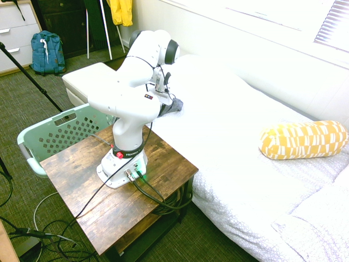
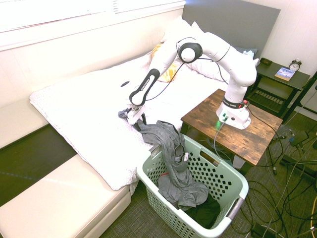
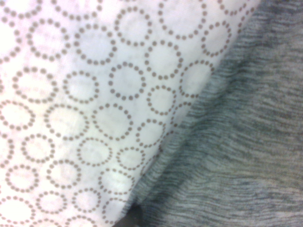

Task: Put my clothes in the laundry bag

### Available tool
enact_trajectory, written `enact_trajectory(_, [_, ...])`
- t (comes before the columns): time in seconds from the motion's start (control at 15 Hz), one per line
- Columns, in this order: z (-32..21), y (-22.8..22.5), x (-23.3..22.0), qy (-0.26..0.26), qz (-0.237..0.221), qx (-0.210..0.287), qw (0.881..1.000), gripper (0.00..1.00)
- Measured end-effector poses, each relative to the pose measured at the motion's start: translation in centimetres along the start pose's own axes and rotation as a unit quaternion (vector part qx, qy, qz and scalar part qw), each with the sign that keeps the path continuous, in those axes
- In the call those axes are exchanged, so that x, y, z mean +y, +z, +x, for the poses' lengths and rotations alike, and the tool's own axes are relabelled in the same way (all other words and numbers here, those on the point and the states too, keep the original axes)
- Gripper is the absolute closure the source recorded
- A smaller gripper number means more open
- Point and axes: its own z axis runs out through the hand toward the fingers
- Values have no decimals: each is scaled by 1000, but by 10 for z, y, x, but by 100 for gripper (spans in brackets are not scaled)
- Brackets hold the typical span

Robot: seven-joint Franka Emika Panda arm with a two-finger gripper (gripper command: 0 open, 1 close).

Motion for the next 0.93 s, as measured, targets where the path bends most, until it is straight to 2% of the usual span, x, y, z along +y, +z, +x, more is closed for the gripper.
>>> enact_trajectory(0.93, [9,-3,4,5,3,-9,1000,100])
